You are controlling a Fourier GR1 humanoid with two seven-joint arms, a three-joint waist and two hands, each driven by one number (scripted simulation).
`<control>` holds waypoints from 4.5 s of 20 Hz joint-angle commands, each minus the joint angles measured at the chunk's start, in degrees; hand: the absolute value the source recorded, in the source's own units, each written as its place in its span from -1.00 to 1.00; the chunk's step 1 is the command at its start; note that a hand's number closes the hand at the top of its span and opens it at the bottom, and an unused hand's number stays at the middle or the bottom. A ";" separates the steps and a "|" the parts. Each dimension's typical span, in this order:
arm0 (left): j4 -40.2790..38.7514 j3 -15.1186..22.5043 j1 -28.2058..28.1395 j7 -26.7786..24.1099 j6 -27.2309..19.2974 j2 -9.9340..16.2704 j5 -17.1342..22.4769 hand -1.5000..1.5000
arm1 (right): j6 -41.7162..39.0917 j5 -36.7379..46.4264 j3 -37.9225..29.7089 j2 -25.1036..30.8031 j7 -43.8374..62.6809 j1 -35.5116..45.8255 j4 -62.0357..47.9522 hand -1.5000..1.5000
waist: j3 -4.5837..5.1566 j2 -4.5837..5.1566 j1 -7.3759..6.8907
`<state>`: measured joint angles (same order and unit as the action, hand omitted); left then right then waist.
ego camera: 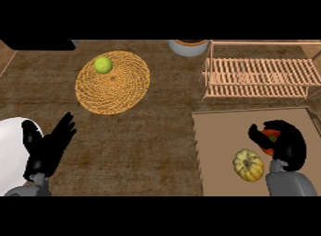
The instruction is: Pick the tomato from the tray and place it in the tiered shelf
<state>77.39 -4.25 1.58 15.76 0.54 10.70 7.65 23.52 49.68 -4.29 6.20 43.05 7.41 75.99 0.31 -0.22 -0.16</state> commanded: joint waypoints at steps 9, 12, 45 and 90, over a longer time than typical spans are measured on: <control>0.39 -0.37 0.20 1.63 -0.11 -0.04 -1.02 0.00 | -5.45 2.49 12.19 -0.96 -9.60 -0.21 5.79 1.00 | -0.28 0.06 -0.07; -0.68 1.16 0.52 0.83 1.06 -1.38 -0.89 0.00 | -17.26 0.16 23.17 -1.92 -17.14 1.57 4.14 1.00 | -0.18 0.33 -2.28; -1.63 0.56 1.75 0.13 -0.90 -2.56 -3.12 0.00 | -51.64 -31.53 -12.98 23.19 9.18 45.03 28.84 1.00 | -0.26 0.25 -0.22; 0.68 -2.38 0.41 1.73 1.74 -0.81 -2.19 0.00 | -31.32 -17.70 -11.68 26.52 -34.60 59.66 -33.43 1.00 | -0.32 0.26 -0.63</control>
<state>77.17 -6.32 2.66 16.40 2.18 9.11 5.50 -10.81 34.72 -12.16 34.77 5.38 66.64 43.44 0.00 0.15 -0.82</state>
